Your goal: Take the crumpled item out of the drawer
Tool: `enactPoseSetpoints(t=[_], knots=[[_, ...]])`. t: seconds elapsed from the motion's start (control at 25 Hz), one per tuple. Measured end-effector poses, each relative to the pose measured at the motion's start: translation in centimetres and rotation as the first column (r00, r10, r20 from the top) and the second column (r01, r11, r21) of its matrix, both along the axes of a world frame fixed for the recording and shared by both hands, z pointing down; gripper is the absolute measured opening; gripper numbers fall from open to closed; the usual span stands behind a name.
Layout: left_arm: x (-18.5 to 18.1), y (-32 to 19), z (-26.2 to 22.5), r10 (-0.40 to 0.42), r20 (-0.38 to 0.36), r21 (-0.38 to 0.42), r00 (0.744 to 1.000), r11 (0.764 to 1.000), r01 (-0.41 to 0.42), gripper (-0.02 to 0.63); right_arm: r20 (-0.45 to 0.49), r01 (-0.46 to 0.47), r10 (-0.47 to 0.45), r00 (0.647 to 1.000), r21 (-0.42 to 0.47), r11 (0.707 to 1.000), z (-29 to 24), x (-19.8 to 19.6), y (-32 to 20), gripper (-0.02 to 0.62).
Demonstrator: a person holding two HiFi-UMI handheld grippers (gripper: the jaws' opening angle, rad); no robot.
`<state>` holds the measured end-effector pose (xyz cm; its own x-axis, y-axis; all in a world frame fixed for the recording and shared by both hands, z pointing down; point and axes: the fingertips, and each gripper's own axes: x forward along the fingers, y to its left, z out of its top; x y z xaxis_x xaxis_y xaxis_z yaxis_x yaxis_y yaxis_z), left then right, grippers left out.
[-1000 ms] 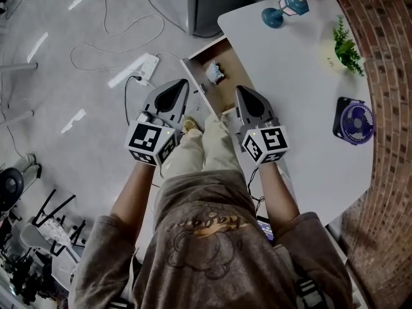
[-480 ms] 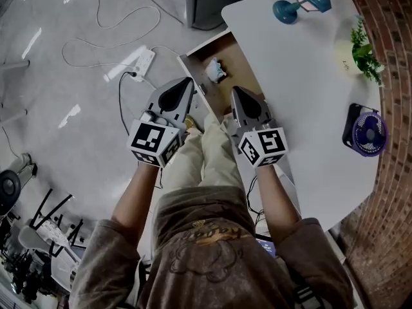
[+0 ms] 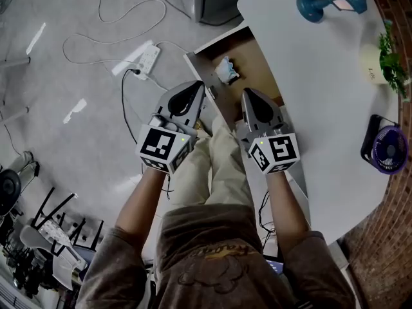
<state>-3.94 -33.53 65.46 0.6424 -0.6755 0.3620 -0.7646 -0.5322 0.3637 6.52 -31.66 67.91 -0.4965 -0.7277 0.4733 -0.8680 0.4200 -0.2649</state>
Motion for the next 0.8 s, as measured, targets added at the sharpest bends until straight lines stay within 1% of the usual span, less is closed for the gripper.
enactPoseSetpoints(t=[0.32,0.52,0.68,0.72,0.76,0.8], knots=[[0.5,0.1,2.4,-0.012,-0.012,-0.009,1.0,1.0,0.012,0.008,-0.007,0.003,-0.003,1.0,-0.016,1.0,2.2,0.1,0.3,-0.003],[0.7,0.2,2.3,-0.022,-0.022,-0.018,1.0,1.0,0.022,0.008,-0.032,0.006,-0.007,0.999,-0.012,1.0,2.6,0.4,0.2,-0.002],[0.8,0.2,2.1,-0.03,-0.026,-0.023,0.999,0.999,0.029,0.008,-0.028,0.006,-0.007,1.0,-0.017,1.0,2.7,0.6,0.1,-0.003],[0.8,0.1,2.0,-0.034,-0.028,-0.023,0.999,0.999,0.033,0.008,-0.024,0.011,-0.012,1.0,-0.019,1.0,2.7,0.6,0.1,0.001],[0.8,0.0,2.0,-0.038,-0.029,-0.023,0.999,0.999,0.038,0.008,-0.02,0.017,-0.018,1.0,-0.021,1.0,2.7,0.5,0.0,0.031],[0.8,-0.1,1.9,-0.042,-0.029,-0.023,0.999,0.999,0.041,0.008,-0.018,0.023,-0.024,1.0,-0.025,0.999,2.8,0.4,0.0,0.041]])
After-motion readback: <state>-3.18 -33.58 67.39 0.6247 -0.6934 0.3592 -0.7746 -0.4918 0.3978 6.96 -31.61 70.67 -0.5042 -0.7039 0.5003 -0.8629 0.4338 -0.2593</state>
